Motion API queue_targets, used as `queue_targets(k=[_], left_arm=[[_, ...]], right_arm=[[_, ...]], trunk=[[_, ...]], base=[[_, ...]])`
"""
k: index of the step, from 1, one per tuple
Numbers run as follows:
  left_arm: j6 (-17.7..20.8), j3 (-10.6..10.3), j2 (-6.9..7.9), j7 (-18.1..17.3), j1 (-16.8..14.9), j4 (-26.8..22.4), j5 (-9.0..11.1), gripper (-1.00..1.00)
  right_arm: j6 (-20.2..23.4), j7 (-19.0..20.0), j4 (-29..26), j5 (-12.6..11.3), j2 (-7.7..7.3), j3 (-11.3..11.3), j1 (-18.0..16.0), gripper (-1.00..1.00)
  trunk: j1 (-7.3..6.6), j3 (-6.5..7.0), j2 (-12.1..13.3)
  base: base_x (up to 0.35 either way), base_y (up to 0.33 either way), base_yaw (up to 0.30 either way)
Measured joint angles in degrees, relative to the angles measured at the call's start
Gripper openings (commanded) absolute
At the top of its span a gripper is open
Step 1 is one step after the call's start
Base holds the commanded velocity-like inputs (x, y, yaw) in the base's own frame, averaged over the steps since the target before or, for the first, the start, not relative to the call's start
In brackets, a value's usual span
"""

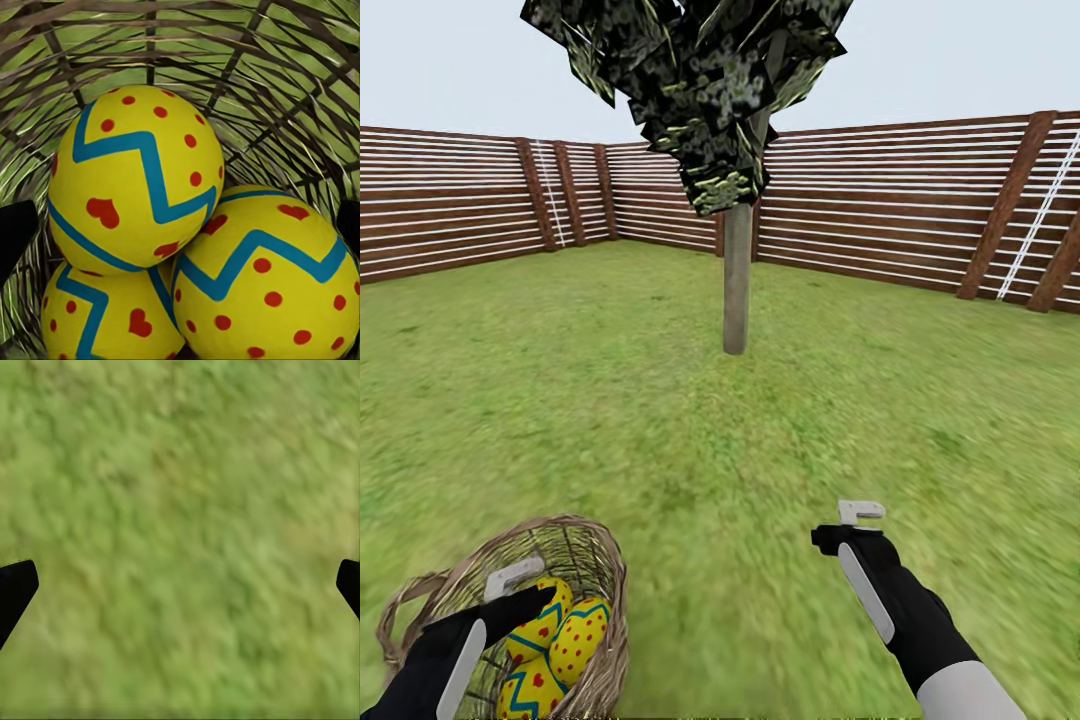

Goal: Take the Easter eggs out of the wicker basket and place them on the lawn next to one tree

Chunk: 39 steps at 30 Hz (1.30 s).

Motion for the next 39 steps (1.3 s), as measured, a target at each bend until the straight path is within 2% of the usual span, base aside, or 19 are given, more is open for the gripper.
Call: queue_targets(k=[24, 34, 39], left_arm=[[0.0, 0.0, -0.02, 0.0, 0.03, -0.07, 0.0, 1.0], [0.02, 0.0, -0.17, 0.0, 0.01, -0.09, 0.0, 1.0], [0.08, -0.07, -0.18, 0.0, 0.01, -0.02, 0.02, 1.0]], right_arm=[[0.0, -0.01, 1.11, 0.04, 0.02, 0.03, -0.01, 1.0], [0.0, -0.01, 1.13, 0.05, 0.02, 0.06, 0.0, 1.0], [-0.01, 0.01, 1.13, 0.04, 0.07, 0.05, 0.0, 1.0]], trunk=[[0.62, -5.32, -0.32], [0.62, -5.33, -0.33], [0.58, -5.33, -0.33]], base=[[0.0, 0.0, 0.0], [0.006, 0.0, 0.0], [0.269, 0.058, 0.0]])
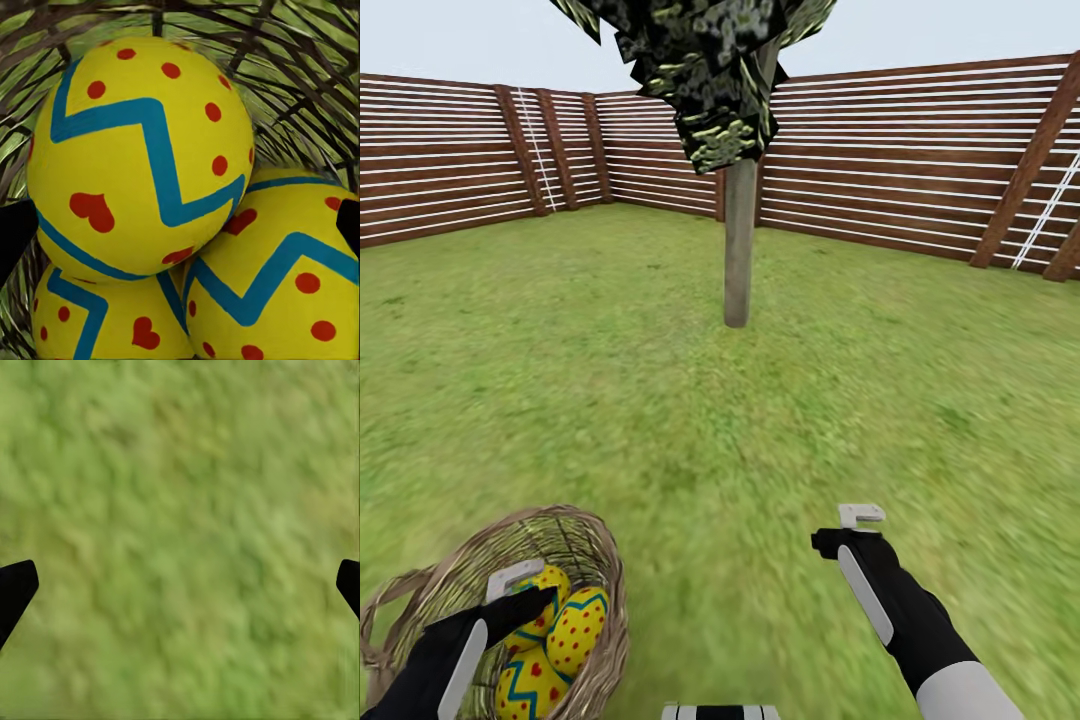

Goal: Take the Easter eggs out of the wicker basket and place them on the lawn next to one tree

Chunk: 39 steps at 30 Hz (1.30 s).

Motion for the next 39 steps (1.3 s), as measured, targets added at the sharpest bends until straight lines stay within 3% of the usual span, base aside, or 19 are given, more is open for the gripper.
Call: queue_targets(k=[7, 23, 39], left_arm=[[-0.05, 0.07, -0.43, -0.03, 0.0, -0.06, -0.01, 1.0], [-0.17, 0.02, -0.8, -0.11, 0.01, -0.07, -0.01, 1.0], [-0.17, 0.08, -0.79, -0.03, -0.01, 0.02, -0.75, 1.0]], right_arm=[[-0.03, 0.01, 0.0, 0.01, 0.03, 0.02, 0.0, 1.0], [-0.08, -0.02, -0.01, 0.02, 0.27, 0.03, 0.0, 1.0], [-0.08, 0.01, 0.03, 0.05, 0.38, 0.1, 0.0, 1.0]], trunk=[[0.01, 0.0, 0.0], [0.03, 0.0, 0.0], [0.45, -3.54, -0.21]], base=[[0.25, 0.135, 0.0], [0.011, 0.008, 0.0], [0.0, 0.0, 0.0]])
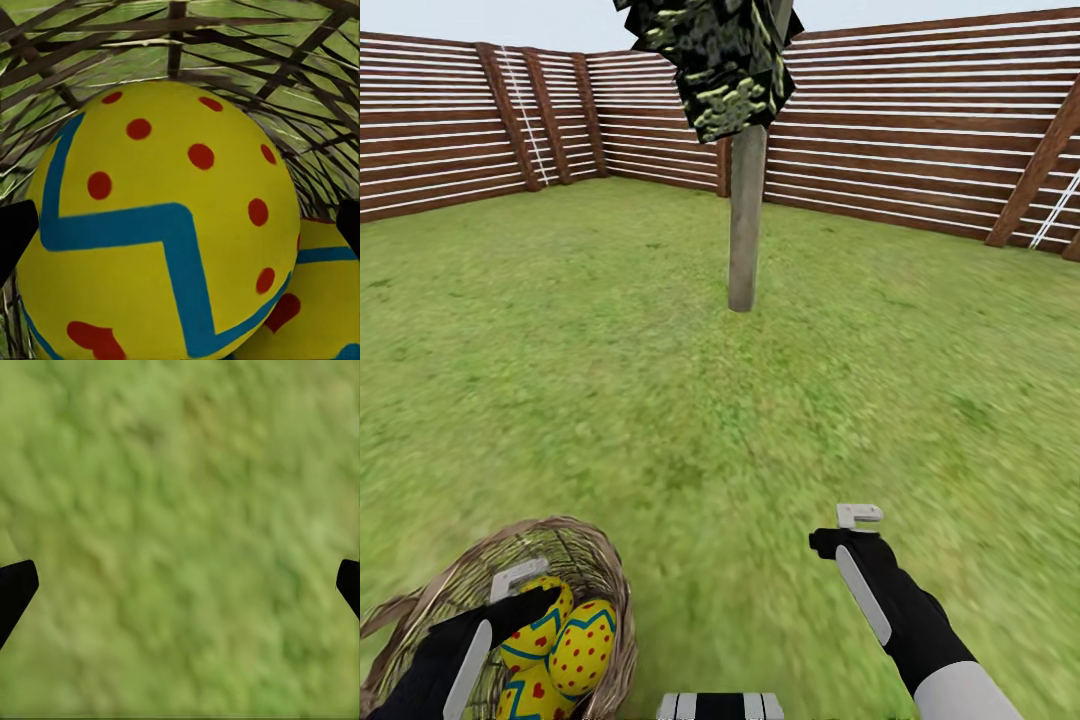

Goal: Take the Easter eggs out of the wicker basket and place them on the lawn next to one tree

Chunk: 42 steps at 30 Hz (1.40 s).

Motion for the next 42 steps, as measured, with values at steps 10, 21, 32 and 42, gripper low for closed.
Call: queue_targets(k=[10, 21, 32, 42], left_arm=[[-0.01, 0.01, -0.09, -0.06, 0.01, -0.03, -1.91, 1.0], [-2.74, 0.16, -0.09, 0.02, 0.03, 0.13, -1.79, -1.0], [-2.96, 0.18, -1.2, 0.09, -0.02, 0.44, -3.17, -1.0], [-2.83, 0.01, -1.35, -0.02, 0.04, 0.89, -2.0, -1.0]], right_arm=[[-0.07, 0.19, 0.05, -0.05, -0.24, 1.88, -0.01, 1.0], [-0.01, 0.24, 0.05, -0.05, -0.35, 1.78, -0.01, 1.0], [-0.09, 0.2, 0.05, -0.05, -0.27, 1.86, 0.0, 1.0], [0.0, 0.28, 0.05, -0.04, -0.32, 1.85, 0.0, 1.0]], trunk=[[0.22, -2.0, -0.13], [0.23, -2.0, -0.13], [0.22, -2.0, -0.13], [0.1, -0.9, -0.06]], base=[[0.0, 0.0, 0.0], [0.0, 0.0, 0.0], [0.0, 0.0, 0.0], [0.0, 0.0, 0.0]])
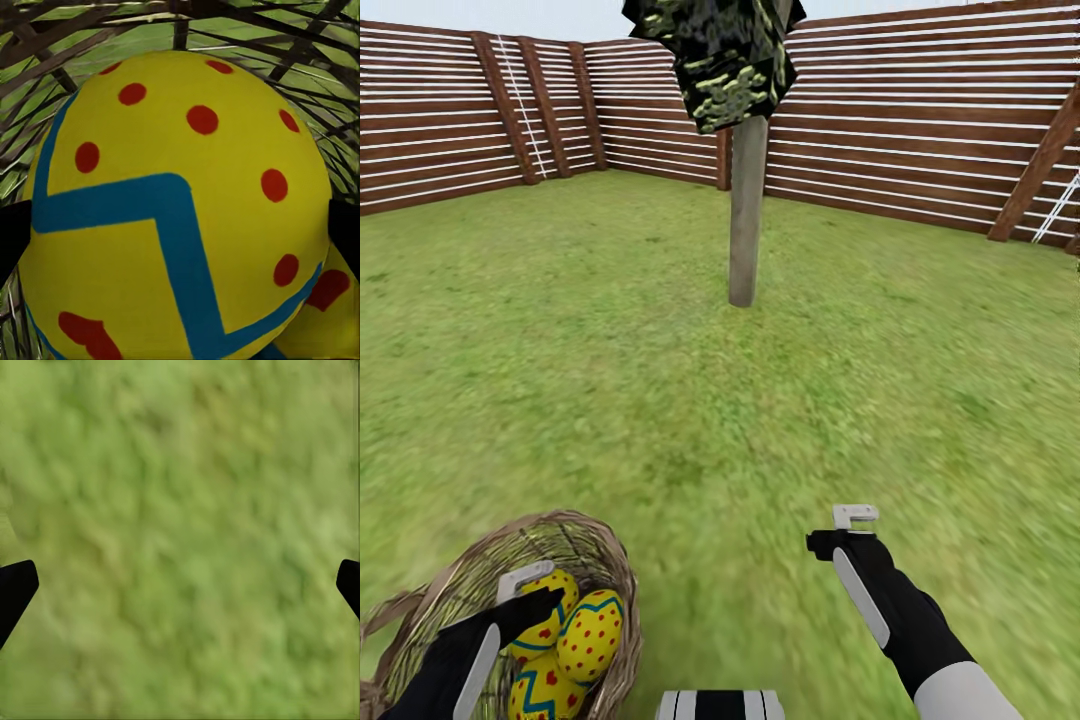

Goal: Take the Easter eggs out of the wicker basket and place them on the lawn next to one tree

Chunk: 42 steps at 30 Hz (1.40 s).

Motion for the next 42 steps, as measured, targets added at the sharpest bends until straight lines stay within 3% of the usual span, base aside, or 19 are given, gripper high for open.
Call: queue_targets(k=[42], left_arm=[[0.09, -0.19, -0.67, 0.08, -0.04, 1.68, -0.08, -1.0]], right_arm=[[0.0, 0.04, 0.08, -0.09, 0.23, 0.27, 0.0, 1.0]], trunk=[[-1.08, 9.31, 0.56]], base=[[0.0, 0.0, 0.0]])
